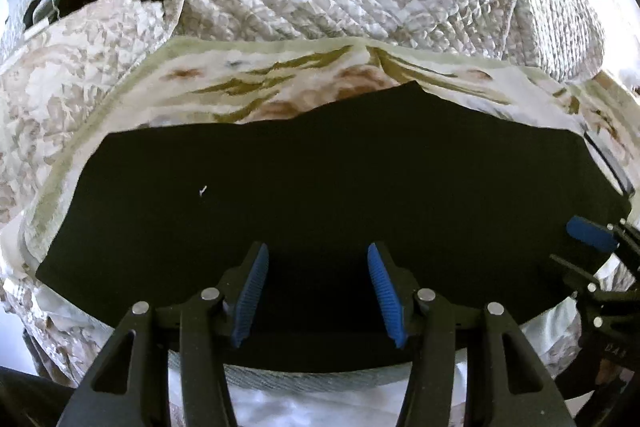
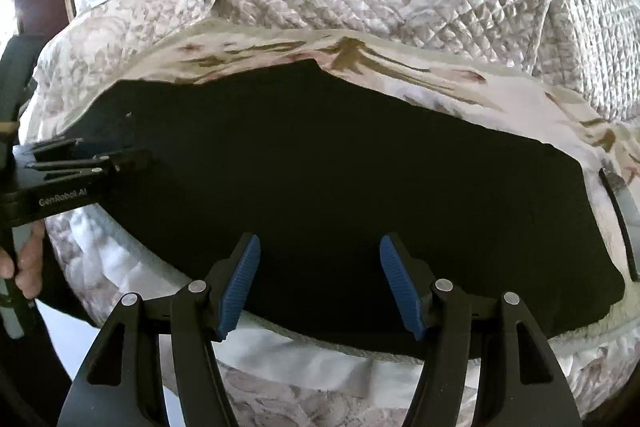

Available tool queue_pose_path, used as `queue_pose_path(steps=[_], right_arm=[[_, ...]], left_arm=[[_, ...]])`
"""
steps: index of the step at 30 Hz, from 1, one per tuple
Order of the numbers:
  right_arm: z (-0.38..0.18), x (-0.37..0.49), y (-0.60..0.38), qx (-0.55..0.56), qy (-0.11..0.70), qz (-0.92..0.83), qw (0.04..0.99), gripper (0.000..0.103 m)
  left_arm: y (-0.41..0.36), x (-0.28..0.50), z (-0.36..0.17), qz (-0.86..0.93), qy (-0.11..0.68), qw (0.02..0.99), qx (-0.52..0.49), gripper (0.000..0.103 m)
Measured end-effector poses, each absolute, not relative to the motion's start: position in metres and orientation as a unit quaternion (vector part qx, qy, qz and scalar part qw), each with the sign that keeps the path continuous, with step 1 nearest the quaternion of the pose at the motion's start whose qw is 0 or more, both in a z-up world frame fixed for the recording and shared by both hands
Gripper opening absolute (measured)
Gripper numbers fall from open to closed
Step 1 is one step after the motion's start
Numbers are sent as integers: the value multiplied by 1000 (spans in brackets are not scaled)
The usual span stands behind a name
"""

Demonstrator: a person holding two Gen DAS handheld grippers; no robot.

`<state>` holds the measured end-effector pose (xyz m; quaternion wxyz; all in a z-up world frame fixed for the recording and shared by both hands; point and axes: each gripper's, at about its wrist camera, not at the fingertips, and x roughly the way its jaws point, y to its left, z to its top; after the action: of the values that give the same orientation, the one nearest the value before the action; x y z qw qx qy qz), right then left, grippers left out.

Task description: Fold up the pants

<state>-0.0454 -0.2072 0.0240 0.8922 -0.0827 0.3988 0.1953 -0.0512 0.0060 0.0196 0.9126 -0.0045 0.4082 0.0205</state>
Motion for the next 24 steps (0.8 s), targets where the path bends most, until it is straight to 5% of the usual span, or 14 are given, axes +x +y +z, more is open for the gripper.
queue_pose_path(steps=[24], right_arm=[[42,-25,-241,-17,392,115,913,62]], left_arm=[[44,-36,26,59,416,907,-38,55]])
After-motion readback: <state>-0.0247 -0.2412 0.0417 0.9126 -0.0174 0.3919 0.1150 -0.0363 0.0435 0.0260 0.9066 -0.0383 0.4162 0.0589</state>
